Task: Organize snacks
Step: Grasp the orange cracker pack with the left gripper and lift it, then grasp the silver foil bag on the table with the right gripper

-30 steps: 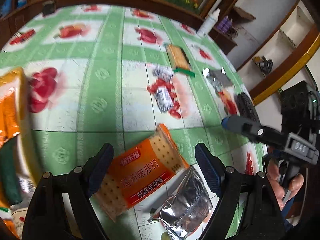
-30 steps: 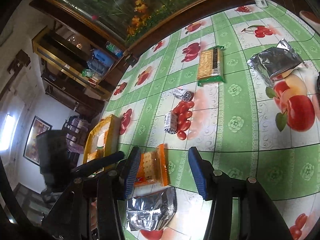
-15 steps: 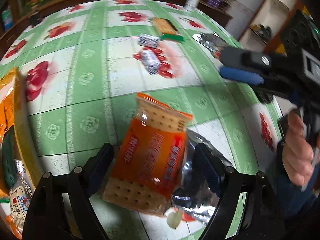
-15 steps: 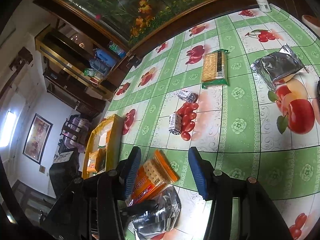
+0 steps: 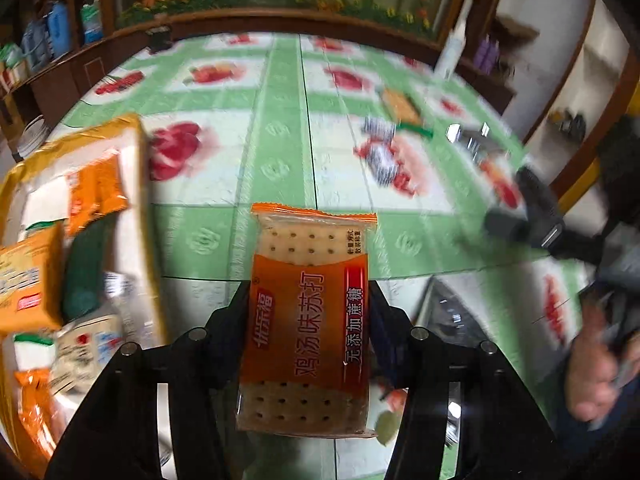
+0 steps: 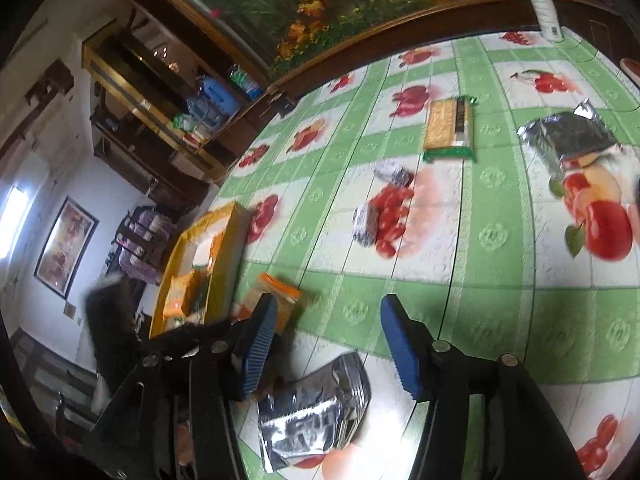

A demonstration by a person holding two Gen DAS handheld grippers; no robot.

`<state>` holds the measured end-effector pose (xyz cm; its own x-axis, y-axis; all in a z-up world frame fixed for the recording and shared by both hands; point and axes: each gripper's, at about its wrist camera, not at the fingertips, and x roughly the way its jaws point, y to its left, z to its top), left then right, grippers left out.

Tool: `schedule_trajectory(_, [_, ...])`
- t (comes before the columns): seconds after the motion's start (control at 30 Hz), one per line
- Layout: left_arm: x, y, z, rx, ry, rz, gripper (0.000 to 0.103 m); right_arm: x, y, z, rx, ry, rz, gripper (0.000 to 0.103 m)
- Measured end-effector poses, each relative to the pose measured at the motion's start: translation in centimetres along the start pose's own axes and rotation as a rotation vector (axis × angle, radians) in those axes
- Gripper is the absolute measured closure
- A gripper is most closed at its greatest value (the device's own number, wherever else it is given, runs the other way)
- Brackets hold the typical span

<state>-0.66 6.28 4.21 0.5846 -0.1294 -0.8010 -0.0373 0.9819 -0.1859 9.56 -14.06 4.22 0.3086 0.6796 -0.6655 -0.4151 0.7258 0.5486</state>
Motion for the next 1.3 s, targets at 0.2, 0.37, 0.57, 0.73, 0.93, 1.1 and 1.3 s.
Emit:
schedule_trajectory(0.2, [-3.5,0.9,-0.6,-0.031,-0.071,-0.034,0.051,2.1,0.1,-2.7,-0.013,0.097,-0.029,0.045])
schedule_trajectory(0.37, [-4.9,1.4,-1.5,-0.034,-0.086,-0.061,0.051,1.5,0.3,-5.9,0.0,0.15,0.041,0.045])
schedule_trajectory(0.57, [-5.9,2.5,-2.3,-0.06,-0.103,-0.09,0.051,-0.6,3.5,-11.2,-0.121,0.267,0.176,0.04])
schedule_trajectory(0.73, [-6.2,3.0,-2.7,-0.074,-0.108,-0.101,0.051,-3.3,6.7,-11.0,-0.349,0.166,0.057,0.028])
schedule_trajectory(0.93, [-7.1,3.4,-3.5,-0.076,-0.121,-0.092,0.051,-0.9,7.9,-9.3,-0.436,0.179,0.079,0.019])
schedule_trajectory(1.1, [-7.7,4.2,-3.7,-0.092,-0.14,-0.093,0.051,1.8,9.3,-10.7,-0.51,0.25,0.021,0.019])
schedule_trajectory(1.3, [-8.2,4.6,-3.9,-0.096,-0.159,-0.096,0.051,3.5,11.4,-13.7,-0.662,0.274,-0.136,0.025])
